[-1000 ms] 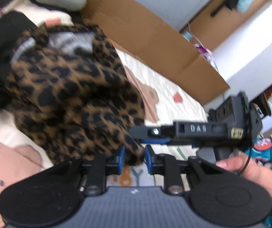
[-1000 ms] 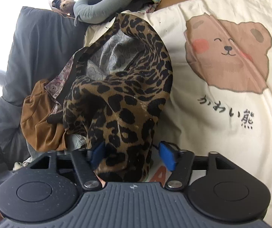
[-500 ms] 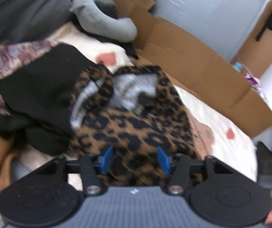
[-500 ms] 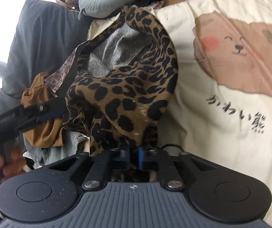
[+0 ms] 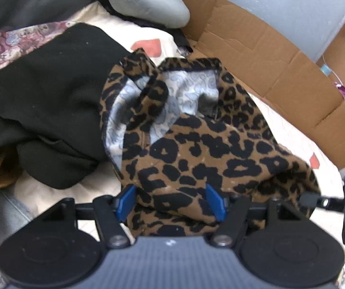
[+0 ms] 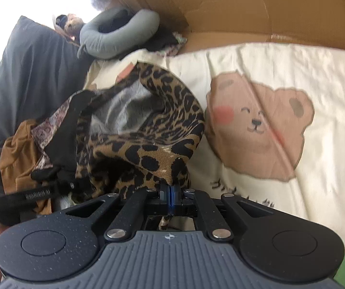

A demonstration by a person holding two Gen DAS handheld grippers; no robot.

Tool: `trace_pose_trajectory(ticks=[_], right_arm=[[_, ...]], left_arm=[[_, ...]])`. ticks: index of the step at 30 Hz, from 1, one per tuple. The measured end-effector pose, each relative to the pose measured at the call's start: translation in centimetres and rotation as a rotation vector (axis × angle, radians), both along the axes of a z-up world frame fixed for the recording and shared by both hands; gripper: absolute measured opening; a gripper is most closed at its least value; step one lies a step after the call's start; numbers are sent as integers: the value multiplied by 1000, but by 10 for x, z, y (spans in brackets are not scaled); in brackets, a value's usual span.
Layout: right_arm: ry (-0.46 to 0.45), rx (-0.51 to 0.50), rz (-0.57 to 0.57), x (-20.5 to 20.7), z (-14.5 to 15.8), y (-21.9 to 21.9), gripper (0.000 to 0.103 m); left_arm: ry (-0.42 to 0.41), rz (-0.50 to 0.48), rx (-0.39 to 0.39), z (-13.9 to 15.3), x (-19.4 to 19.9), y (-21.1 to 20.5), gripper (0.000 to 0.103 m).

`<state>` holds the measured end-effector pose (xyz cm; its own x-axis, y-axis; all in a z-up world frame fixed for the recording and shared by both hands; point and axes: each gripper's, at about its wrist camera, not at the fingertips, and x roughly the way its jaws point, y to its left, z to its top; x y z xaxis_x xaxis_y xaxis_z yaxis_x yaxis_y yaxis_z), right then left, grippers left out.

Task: Fold clothes

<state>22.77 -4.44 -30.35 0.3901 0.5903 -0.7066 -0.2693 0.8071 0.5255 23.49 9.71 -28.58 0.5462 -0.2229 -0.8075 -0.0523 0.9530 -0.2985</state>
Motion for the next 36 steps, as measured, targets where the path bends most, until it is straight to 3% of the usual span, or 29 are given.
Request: trace_pose_trajectory(ticks=[9,18,22,25,36], right_arm=[[-98,38,-50,20,42,6,0],[-172,140,-41,19,87,7,0],[-107,171,-65,10,72,-6,0],[-82,138,-41,-7,59,-17,0],[121,135,55,-54,5,-32,0]], left_arm=[[-1,9,-16,3,-9,-1,67],[-16,19,-8,16,-21,-3,65],[-24,39,-18,23,-26,2,64],[-38,49,-28,29,-29,5,64],[-117,-21,-3,42,-8,-3,65]])
